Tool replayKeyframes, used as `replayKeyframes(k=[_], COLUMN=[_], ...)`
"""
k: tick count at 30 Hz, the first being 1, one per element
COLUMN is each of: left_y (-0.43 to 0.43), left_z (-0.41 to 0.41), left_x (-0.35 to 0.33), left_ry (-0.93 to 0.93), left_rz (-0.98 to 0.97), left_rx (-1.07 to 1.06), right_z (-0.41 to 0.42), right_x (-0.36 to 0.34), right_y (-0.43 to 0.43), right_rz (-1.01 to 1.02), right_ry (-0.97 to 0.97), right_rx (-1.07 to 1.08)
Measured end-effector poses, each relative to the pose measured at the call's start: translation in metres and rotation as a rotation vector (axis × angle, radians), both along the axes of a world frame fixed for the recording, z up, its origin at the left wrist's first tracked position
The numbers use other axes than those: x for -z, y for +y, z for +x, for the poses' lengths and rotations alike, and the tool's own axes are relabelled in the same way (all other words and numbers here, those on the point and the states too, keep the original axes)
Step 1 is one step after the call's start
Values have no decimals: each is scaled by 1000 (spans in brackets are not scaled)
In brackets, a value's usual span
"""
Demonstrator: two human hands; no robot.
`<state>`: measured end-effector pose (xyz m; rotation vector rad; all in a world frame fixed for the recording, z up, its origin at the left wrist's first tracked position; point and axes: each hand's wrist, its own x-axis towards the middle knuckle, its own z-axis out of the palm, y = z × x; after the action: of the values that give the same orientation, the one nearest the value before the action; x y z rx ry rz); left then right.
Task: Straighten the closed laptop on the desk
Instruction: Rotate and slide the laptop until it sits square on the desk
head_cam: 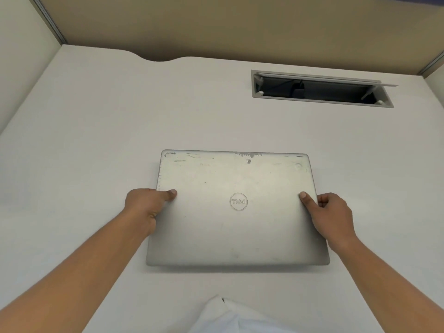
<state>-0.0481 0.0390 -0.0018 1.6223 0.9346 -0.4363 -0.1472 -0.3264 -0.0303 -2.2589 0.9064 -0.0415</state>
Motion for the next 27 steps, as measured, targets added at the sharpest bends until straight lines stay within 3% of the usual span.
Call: replayKeyframes(k=[11,17,20,24,27], left_y=[-8,-16,-23,-37,-42], left_z=[-11,-20,-33,-62,-72], left_x=[19,22,25,33,44], left_ry=[-7,-79,-119,-529,-628], left_rz=[77,259,470,795,936], left_rx=[45,150,296,654,911], right_z=[-6,-9,-11,-15,-15], right_x=[9,11,6,7,12], right_y=[-3,1,7,25,40], right_rz=[15,-44,-110,-356,-378], right_ry=[64,78,75,24,4], right_rx=[19,15,-21,-177,-309])
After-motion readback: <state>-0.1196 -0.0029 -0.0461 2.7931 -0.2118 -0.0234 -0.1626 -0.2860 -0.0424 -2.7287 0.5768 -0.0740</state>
